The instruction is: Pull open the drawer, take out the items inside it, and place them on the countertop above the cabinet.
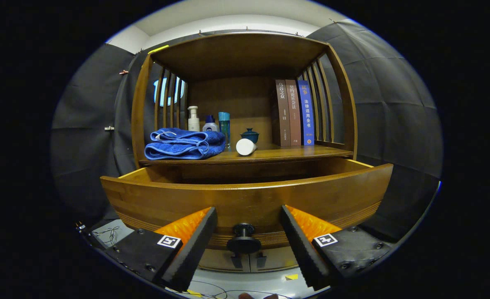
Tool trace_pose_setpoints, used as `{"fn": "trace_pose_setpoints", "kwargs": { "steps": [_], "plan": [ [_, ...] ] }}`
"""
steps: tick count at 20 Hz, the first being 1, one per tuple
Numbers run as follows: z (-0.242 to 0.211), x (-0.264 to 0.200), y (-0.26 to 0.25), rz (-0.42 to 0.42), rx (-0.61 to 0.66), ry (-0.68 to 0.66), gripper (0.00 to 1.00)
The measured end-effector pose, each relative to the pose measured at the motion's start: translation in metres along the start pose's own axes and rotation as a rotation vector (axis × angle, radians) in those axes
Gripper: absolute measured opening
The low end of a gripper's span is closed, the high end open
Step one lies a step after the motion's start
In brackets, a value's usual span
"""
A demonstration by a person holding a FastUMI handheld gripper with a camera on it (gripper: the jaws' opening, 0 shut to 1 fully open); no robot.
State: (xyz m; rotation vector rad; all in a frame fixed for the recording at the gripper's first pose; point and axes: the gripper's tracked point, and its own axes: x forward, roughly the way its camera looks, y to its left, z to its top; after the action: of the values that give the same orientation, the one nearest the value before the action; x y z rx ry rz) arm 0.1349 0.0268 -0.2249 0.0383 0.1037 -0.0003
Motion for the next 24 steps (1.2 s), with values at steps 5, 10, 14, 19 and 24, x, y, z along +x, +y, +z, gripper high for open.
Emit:
{"fn": "trace_pose_setpoints", "kwargs": {
  "steps": [5, 10, 14, 19, 24],
  "plan": [
    [0.003, 0.031, 0.000, -0.001, -0.009, -0.006, 1.00],
    [0.006, 0.061, -0.001, -0.001, -0.020, -0.006, 1.00],
    [0.007, 0.086, -0.002, -0.002, -0.044, -0.005, 0.99],
    [0.010, 0.098, -0.001, -0.017, -0.061, -0.008, 1.00],
    [0.005, 0.104, 0.001, -0.022, -0.067, 0.008, 0.99]
  ]
}}
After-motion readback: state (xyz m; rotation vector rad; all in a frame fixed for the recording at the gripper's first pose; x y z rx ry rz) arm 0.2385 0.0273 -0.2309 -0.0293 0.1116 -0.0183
